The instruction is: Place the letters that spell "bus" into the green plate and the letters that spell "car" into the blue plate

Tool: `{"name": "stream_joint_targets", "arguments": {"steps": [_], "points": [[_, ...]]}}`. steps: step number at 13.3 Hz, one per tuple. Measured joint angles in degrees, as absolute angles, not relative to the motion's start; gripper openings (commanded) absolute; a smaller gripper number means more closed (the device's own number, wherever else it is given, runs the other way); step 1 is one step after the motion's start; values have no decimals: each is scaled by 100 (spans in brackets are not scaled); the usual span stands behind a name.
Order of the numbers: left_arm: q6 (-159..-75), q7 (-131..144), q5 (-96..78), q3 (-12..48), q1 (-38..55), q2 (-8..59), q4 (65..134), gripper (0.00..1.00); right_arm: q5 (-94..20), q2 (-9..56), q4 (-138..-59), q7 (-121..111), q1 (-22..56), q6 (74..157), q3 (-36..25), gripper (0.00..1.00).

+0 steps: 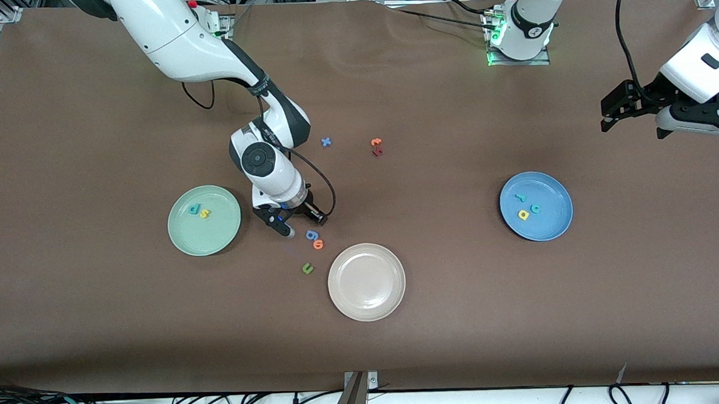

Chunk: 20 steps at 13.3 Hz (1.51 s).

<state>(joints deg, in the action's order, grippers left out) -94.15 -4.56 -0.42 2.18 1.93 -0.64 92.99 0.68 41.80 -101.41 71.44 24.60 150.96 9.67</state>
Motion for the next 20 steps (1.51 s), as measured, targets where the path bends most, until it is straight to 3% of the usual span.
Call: {"name": "stream_joint_targets", "arguments": {"steps": [2,4,9,16,20], "points": [[-9365,-456,-42,220,132,-64,9305,100,68,4180,-10135,7145,2478,15144,971,15],[-9281,-456,-42,219,106,-51,9315,100,68,4155,-10134,7156,2485,15126,968,9],[-9151,-456,-42,250,96,-32,9318,100,68,4122,-10106,7099,2470,15038,950,9],[-9113,-455,-42,271,96,-32,9318,100,66,3244,-10004,5062,1528,12989,867,12],[-9112,-456,-42,272,96,-32,9318,100,65,3031,-10008,3433,656,12417,694,15]]}}
